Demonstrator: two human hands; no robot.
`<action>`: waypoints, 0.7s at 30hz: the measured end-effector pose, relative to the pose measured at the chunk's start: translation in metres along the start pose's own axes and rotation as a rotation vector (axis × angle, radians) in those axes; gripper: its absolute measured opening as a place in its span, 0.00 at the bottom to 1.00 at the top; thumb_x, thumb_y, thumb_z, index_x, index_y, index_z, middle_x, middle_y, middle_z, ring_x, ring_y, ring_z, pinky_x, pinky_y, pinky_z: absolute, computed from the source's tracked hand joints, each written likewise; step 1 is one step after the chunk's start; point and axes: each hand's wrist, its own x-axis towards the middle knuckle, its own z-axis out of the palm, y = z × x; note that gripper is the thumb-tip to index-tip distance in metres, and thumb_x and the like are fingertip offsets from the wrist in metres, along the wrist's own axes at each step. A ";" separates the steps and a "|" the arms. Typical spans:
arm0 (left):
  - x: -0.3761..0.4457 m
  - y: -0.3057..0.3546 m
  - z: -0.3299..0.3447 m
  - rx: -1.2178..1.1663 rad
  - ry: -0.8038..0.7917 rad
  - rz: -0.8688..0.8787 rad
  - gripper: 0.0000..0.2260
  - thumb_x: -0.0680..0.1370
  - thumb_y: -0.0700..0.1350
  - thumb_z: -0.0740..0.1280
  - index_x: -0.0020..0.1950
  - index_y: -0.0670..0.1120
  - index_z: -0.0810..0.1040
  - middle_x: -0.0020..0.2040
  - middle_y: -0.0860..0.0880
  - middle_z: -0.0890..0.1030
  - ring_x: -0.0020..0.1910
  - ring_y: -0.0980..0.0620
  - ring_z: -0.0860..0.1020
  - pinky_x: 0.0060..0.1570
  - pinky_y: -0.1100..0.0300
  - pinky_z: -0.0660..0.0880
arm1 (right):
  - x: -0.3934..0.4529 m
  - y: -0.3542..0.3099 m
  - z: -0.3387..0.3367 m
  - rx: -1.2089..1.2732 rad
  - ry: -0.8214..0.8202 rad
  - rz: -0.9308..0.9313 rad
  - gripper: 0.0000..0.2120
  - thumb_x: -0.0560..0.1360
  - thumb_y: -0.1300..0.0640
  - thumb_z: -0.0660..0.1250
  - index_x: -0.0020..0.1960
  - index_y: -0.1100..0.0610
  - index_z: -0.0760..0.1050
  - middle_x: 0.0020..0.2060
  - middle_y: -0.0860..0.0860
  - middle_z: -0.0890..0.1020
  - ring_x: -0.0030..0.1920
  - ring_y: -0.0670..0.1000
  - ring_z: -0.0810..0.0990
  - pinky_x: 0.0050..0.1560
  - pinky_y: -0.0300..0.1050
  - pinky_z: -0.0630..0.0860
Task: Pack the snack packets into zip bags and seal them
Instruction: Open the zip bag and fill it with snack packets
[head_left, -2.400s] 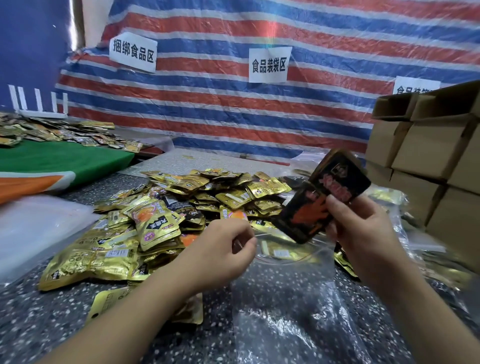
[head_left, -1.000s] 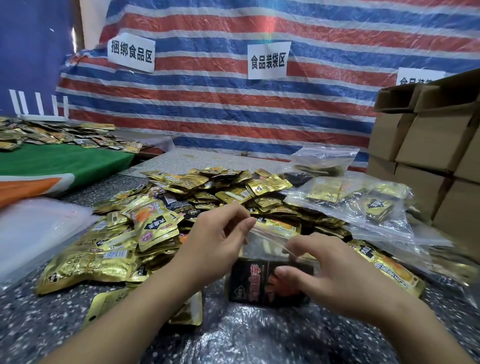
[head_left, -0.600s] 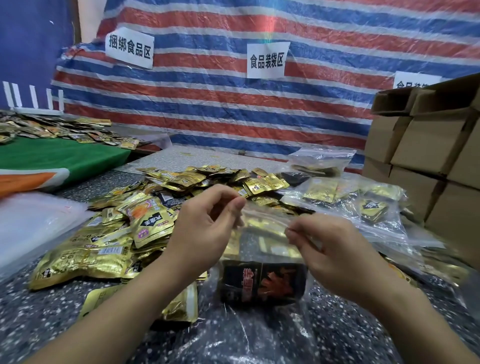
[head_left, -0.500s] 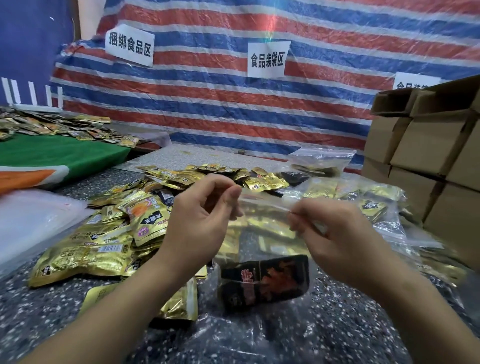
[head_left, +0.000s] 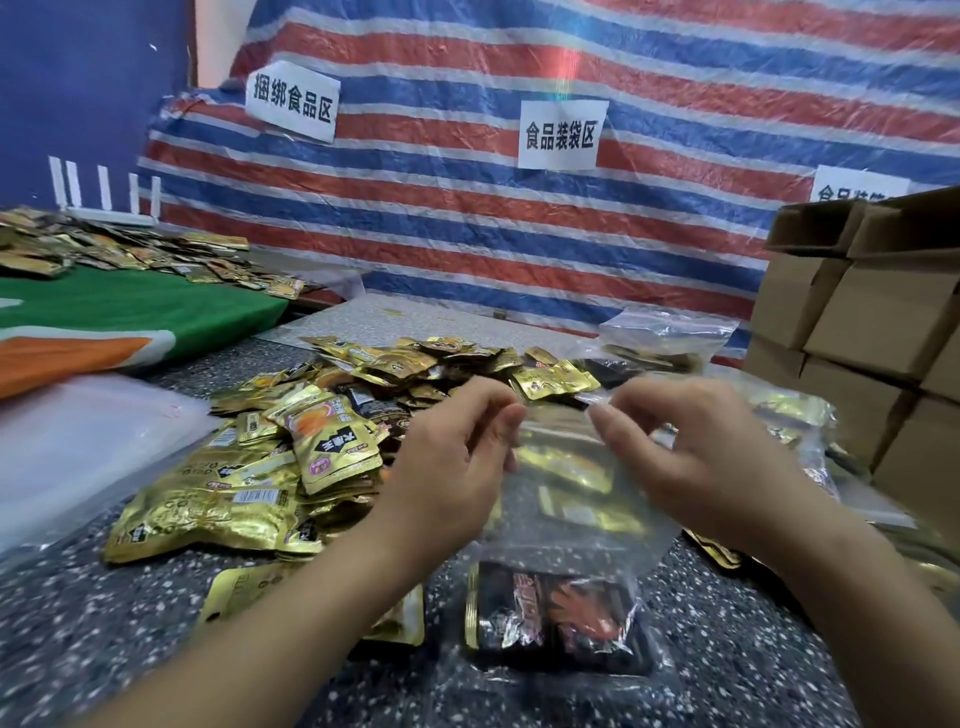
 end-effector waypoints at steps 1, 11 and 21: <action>-0.001 -0.002 0.002 0.038 -0.037 -0.001 0.08 0.83 0.49 0.61 0.47 0.49 0.76 0.35 0.51 0.78 0.33 0.50 0.78 0.33 0.44 0.75 | 0.003 0.000 0.002 0.022 0.018 0.018 0.26 0.76 0.36 0.54 0.36 0.55 0.76 0.27 0.50 0.78 0.30 0.51 0.77 0.32 0.54 0.75; -0.004 0.001 0.004 0.211 -0.012 -0.009 0.19 0.80 0.51 0.61 0.33 0.43 0.72 0.26 0.48 0.73 0.26 0.49 0.70 0.31 0.50 0.66 | 0.078 -0.019 0.033 0.070 -0.085 0.117 0.20 0.82 0.48 0.61 0.37 0.61 0.76 0.32 0.57 0.80 0.29 0.52 0.73 0.32 0.47 0.69; -0.007 0.002 0.006 0.191 -0.068 -0.131 0.16 0.78 0.50 0.62 0.32 0.45 0.69 0.24 0.51 0.69 0.25 0.54 0.64 0.28 0.53 0.63 | 0.167 -0.071 0.099 0.081 -0.489 0.207 0.15 0.80 0.50 0.62 0.43 0.60 0.78 0.37 0.52 0.84 0.34 0.49 0.81 0.34 0.41 0.76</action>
